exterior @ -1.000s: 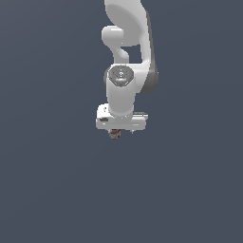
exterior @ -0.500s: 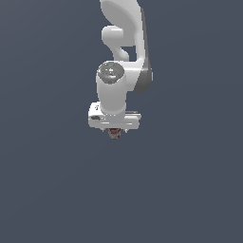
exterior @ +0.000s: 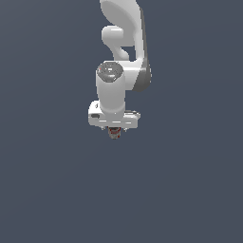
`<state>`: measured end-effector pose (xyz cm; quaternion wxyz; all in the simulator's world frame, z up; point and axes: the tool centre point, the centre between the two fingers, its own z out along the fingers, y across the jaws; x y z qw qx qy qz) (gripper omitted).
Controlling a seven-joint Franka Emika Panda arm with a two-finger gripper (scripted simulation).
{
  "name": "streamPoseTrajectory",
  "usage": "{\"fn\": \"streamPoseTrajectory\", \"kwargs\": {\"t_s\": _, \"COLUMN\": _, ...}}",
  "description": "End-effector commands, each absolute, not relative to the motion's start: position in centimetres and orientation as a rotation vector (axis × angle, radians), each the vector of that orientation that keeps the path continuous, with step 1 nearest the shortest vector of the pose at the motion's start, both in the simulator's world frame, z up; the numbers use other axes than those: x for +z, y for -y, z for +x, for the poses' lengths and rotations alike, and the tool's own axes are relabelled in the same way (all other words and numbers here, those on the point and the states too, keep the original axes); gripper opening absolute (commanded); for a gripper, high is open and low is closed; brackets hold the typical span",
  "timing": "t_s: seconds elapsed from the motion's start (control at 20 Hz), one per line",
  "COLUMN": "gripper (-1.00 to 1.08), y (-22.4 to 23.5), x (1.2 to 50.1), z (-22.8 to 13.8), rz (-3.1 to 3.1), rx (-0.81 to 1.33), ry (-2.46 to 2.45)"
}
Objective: Pick up the object and move it to a goal position.
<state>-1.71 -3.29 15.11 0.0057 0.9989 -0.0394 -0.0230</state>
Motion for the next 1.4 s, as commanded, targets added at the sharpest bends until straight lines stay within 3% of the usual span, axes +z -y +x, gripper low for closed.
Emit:
{"fn": "streamPoseTrajectory", "kwargs": {"t_s": 0.0, "gripper": 1.00, "y": 3.4, "x": 14.9, "z": -2.3, "rz": 3.126, "rx": -0.065, "ry": 0.166}}
{"fn": "streamPoseTrajectory", "kwargs": {"t_s": 0.7, "gripper": 1.00, "y": 3.9, "x": 13.0, "z": -7.4, "rz": 3.096, "rx": -0.008, "ry": 0.521}}
{"fn": "streamPoseTrajectory", "kwargs": {"t_s": 1.35, "gripper": 1.00, "y": 4.0, "x": 12.0, "z": -8.2, "rz": 3.089, "rx": -0.001, "ry": 0.569}}
